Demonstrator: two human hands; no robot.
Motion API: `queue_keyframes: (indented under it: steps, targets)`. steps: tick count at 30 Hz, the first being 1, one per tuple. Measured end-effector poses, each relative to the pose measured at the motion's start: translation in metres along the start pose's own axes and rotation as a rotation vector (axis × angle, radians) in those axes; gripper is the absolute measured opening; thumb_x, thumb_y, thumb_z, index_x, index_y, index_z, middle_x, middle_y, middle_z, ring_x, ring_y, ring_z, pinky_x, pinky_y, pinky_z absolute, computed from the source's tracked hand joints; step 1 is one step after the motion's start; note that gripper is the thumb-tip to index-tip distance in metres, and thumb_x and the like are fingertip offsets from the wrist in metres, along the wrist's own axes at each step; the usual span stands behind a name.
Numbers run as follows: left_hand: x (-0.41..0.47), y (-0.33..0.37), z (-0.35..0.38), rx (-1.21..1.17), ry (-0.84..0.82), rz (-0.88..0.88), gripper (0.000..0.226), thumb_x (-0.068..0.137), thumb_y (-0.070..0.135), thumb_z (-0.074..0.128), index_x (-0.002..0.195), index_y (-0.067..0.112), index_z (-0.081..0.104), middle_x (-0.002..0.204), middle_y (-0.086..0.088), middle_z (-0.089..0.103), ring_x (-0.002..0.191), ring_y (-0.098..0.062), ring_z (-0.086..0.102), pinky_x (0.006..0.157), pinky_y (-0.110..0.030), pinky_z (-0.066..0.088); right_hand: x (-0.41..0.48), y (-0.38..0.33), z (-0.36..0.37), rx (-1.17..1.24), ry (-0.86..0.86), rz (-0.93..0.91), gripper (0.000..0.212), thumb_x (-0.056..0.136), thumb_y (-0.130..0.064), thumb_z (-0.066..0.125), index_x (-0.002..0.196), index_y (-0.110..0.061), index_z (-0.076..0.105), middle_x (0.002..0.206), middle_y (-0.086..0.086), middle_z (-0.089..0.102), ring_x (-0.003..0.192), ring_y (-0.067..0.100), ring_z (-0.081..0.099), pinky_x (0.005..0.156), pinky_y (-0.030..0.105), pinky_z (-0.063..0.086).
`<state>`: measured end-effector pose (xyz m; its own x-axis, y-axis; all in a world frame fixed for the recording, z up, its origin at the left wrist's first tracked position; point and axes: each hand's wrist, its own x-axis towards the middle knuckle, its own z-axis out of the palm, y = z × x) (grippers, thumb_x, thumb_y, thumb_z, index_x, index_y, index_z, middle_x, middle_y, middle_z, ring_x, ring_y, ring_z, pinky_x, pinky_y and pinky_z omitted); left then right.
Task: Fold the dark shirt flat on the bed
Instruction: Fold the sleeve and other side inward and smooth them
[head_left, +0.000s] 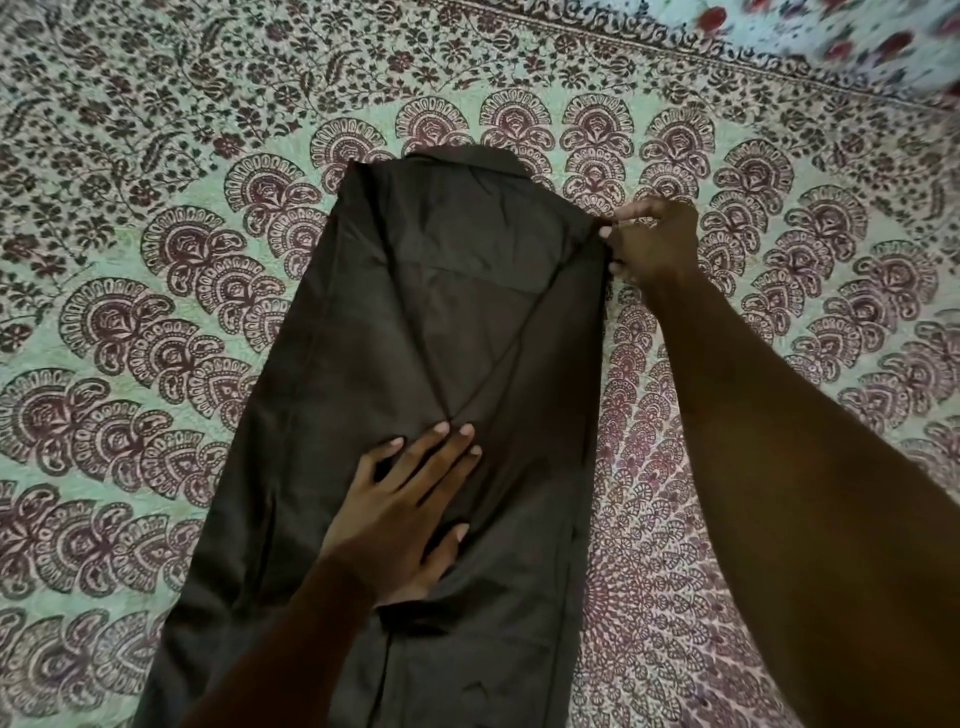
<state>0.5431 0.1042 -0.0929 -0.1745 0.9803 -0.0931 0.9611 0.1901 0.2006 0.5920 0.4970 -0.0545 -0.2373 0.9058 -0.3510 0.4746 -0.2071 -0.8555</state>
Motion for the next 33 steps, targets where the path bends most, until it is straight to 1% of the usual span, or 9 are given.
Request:
queue_keyframes:
  steps: [2,4,8,12,15,20,23,28,33]
  targets:
    - [0.0,0.0,0.0,0.005,-0.005,0.002,0.083,0.088,0.053,0.059,0.162,0.022,0.038,0.173,0.002,0.025,0.158,-0.019,0.029,0.115,-0.049,0.038,0.002,-0.005,0.0,0.031,-0.02,0.03,0.021,0.09,-0.015,0.071,0.109,-0.009,0.066,0.073,0.006,0.065,0.05,0.011,0.055,0.061,0.032,0.052]
    - [0.0,-0.001,0.001,0.01,-0.013,-0.001,0.083,0.088,0.053,0.059,0.162,0.022,0.037,0.173,0.002,0.025,0.158,-0.019,0.028,0.116,-0.049,0.037,-0.001,-0.012,-0.003,-0.014,-0.082,0.009,0.042,0.083,-0.017,0.084,0.118,-0.011,0.062,0.087,0.009,0.069,0.063,0.015,0.064,0.061,0.033,0.059]
    - [0.0,0.0,0.001,0.017,-0.008,-0.005,0.084,0.087,0.053,0.059,0.162,0.022,0.038,0.173,0.002,0.026,0.158,-0.02,0.03,0.115,-0.048,0.036,-0.006,-0.013,-0.005,-0.082,-0.222,-0.01,0.064,0.071,0.012,0.086,0.119,-0.017,0.056,0.094,0.009,0.07,0.084,0.025,0.072,0.07,0.041,0.065]
    - [0.0,0.0,0.0,0.023,-0.004,-0.005,0.084,0.087,0.053,0.058,0.161,0.021,0.039,0.172,0.001,0.028,0.157,-0.021,0.032,0.115,-0.049,0.038,-0.006,-0.011,0.0,-0.18,-0.116,-0.071,0.058,0.062,0.004,0.095,0.102,-0.013,0.057,0.084,0.006,0.064,0.071,0.021,0.067,0.051,0.037,0.061]
    - [0.001,0.0,0.0,0.028,-0.011,-0.008,0.084,0.087,0.054,0.058,0.162,0.021,0.038,0.172,0.001,0.028,0.157,-0.021,0.032,0.115,-0.048,0.037,-0.008,-0.004,0.002,-0.419,-0.024,-0.273,0.054,0.054,-0.015,0.1,0.088,-0.014,0.057,0.086,0.006,0.064,0.075,0.026,0.065,0.064,0.039,0.056]
    - [0.0,0.0,0.001,0.027,-0.013,-0.015,0.084,0.087,0.055,0.058,0.161,0.019,0.039,0.172,-0.001,0.029,0.155,-0.023,0.034,0.115,-0.047,0.034,-0.061,0.025,-0.002,-0.546,0.086,-0.604,0.027,0.084,-0.02,0.078,0.104,-0.008,0.065,0.113,0.013,0.059,0.107,0.029,0.058,0.087,0.036,0.05]
    - [0.001,0.001,-0.001,0.024,-0.013,-0.028,0.085,0.087,0.056,0.057,0.16,0.017,0.04,0.172,-0.002,0.03,0.155,-0.024,0.035,0.116,-0.047,0.035,-0.093,0.06,-0.006,-0.735,-0.114,-0.86,0.045,0.099,-0.044,0.06,0.129,-0.011,0.067,0.141,0.013,0.058,0.13,0.034,0.054,0.105,0.044,0.047]
    - [0.0,0.001,0.0,0.03,-0.02,-0.056,0.092,0.086,0.057,0.057,0.162,0.01,0.035,0.171,-0.004,0.03,0.155,-0.024,0.035,0.121,-0.051,0.032,-0.089,0.078,-0.017,-1.109,-0.236,-0.766,0.071,0.1,-0.073,0.023,0.162,-0.04,0.024,0.173,-0.012,0.014,0.16,0.028,0.013,0.118,0.06,0.025]
    - [0.0,0.0,0.0,0.037,-0.018,-0.052,0.094,0.085,0.057,0.057,0.162,0.007,0.034,0.171,-0.006,0.03,0.155,-0.025,0.033,0.123,-0.049,0.029,-0.115,0.067,-0.006,-1.181,-0.178,-0.776,0.08,0.101,-0.071,0.028,0.165,-0.023,0.022,0.175,0.0,0.005,0.162,0.027,0.006,0.121,0.061,0.019]
